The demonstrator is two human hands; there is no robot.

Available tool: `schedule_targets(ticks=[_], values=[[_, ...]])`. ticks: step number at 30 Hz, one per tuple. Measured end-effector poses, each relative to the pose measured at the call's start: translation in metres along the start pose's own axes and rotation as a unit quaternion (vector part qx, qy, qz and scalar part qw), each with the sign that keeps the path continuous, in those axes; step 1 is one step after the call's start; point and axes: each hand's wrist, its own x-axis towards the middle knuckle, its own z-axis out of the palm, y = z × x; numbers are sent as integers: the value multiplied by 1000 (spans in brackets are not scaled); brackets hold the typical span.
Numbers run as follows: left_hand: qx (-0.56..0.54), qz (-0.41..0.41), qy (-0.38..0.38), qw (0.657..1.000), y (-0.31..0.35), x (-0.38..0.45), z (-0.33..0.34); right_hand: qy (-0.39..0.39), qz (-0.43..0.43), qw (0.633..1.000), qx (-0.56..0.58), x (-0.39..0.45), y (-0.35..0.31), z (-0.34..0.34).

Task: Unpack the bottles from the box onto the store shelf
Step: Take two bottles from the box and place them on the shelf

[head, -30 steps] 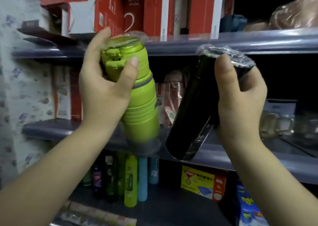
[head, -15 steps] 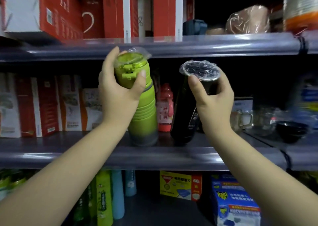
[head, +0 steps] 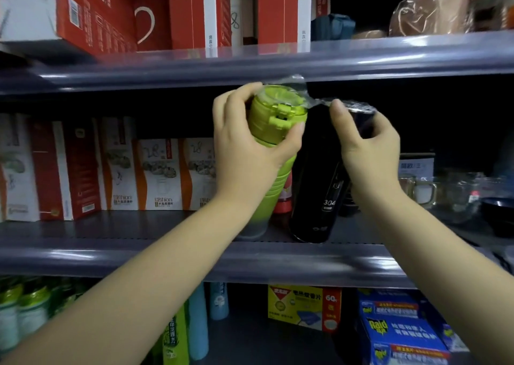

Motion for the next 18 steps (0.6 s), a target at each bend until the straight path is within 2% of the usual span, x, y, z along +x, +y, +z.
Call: schedule_targets(ticks=[7,15,18], values=[[36,-127,15,991,-33,24,15,-44,51,998,-19,18,9,8],[10,-221,73,973,-67,38,20,-80,122,989,-39,24,27,29],[12,-247,71,966,-77,40,17,-87,133,987,-36,24,28,30]])
